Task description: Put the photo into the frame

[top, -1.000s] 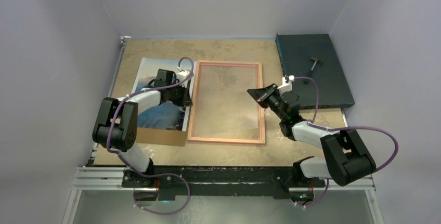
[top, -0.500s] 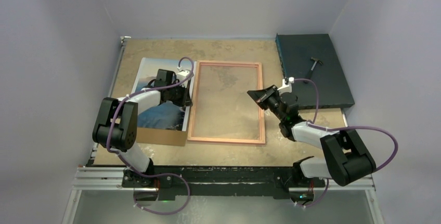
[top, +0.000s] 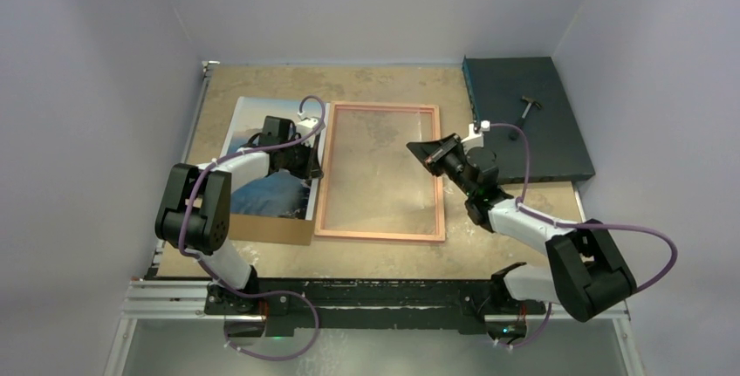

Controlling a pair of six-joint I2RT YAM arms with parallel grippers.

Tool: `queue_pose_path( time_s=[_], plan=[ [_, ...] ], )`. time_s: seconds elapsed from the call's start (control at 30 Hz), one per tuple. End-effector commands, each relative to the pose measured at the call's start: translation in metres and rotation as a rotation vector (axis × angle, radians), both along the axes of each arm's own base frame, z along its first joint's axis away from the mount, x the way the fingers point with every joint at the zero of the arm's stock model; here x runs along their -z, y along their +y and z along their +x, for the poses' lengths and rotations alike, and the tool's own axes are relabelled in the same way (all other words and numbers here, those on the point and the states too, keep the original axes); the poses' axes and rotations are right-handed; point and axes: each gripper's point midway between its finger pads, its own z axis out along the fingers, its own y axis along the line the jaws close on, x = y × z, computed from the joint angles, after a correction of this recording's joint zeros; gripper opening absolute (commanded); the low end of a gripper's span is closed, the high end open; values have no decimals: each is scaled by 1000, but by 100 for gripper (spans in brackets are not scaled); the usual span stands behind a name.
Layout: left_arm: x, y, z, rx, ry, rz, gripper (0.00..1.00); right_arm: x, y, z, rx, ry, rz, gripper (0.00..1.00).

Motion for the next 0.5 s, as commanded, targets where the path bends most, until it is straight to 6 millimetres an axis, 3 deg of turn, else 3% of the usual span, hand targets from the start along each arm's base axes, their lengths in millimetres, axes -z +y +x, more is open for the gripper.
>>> queue_pose_path(
  time_s=[0.0, 0.23, 0.47],
  plan=[
    [5, -11, -14, 47, 34, -19, 0, -13, 18, -9, -66, 7, 29, 0],
    [4, -11, -14, 48, 33, -20, 0, 12, 13, -10, -51, 37, -51, 0],
    [4, -11, -15, 48, 34, -22, 0, 24, 2, -4, -8, 39, -167, 0]
  ],
)
